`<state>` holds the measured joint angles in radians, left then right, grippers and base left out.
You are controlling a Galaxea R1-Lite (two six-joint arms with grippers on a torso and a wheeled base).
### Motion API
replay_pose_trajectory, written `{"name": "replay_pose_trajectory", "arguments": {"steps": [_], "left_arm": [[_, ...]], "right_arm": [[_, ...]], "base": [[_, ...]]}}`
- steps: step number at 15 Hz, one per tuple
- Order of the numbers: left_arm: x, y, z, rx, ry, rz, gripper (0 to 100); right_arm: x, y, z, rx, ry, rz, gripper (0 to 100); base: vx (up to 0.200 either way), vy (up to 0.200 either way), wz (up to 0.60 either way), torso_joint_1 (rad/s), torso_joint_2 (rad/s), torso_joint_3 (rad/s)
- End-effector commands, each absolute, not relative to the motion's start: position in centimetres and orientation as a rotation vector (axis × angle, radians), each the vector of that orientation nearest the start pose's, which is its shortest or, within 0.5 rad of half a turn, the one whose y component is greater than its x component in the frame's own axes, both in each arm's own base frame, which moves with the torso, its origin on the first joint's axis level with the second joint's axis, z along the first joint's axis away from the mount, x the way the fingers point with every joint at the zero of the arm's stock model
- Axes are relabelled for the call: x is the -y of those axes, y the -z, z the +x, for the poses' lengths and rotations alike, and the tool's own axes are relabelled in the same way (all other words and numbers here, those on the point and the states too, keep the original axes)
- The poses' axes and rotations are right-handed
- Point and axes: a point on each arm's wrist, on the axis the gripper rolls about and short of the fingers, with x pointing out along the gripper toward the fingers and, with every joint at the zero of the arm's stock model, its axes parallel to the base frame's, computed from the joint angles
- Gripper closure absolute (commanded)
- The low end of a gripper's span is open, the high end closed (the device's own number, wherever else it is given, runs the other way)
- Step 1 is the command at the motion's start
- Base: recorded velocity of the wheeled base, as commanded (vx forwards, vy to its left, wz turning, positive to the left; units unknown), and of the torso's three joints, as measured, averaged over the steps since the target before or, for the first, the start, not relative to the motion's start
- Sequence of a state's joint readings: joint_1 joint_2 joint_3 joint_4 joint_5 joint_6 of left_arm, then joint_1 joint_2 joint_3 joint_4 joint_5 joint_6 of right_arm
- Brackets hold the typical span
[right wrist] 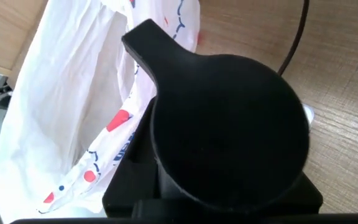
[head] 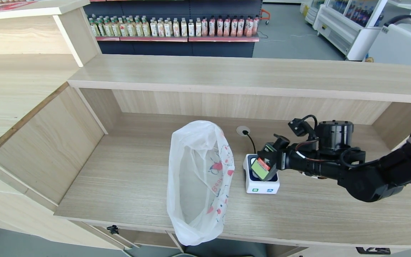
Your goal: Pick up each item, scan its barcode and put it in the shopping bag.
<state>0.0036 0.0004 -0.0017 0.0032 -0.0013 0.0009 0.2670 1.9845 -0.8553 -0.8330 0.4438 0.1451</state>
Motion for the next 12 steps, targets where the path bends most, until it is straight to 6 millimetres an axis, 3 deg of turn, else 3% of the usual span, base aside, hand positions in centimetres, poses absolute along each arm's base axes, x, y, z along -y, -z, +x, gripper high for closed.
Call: {"name": "replay_pose_trajectory", "arguments": {"steps": [1,2,4,6,10,12], "left_arm": [[0.0,-7.6,-2.3,-0.002,-0.003,0.000,0],[0.0,-7.6,-2.3,-0.002,-0.003,0.000,0],[0.0,-7.6,-2.3,-0.002,-0.003,0.000,0],[0.0,-7.6,-2.3,-0.002,-0.003,-0.002,0],[0.0,-7.6,-2.3,-0.002,-0.003,0.000,0],[0.0,-7.6,-2.3,-0.002,-0.003,-0.002,0]], "right_arm": [[-9.3,-17.1,30.8,-0.224,-0.690,0.158,100],[-8.7,-18.7,29.2,-0.173,-0.688,0.141,100],[-6.1,-20.0,26.7,-0.181,-0.578,0.002,100],[-4.5,-19.1,25.5,-0.217,-0.446,-0.104,100],[-4.5,-19.1,24.4,-0.207,-0.450,-0.099,100],[-5.2,-19.9,24.8,-0.190,-0.472,-0.049,100]], "base": [[0.000,0.000,0.00,0.000,0.00,0.000],[0.000,0.000,0.00,0.000,0.00,0.000],[0.000,0.000,0.00,0.000,0.00,0.000],[0.000,0.000,0.00,0.000,0.00,0.000],[0.000,0.000,0.00,0.000,0.00,0.000],[0.000,0.200,0.00,0.002,0.00,0.000]]}}
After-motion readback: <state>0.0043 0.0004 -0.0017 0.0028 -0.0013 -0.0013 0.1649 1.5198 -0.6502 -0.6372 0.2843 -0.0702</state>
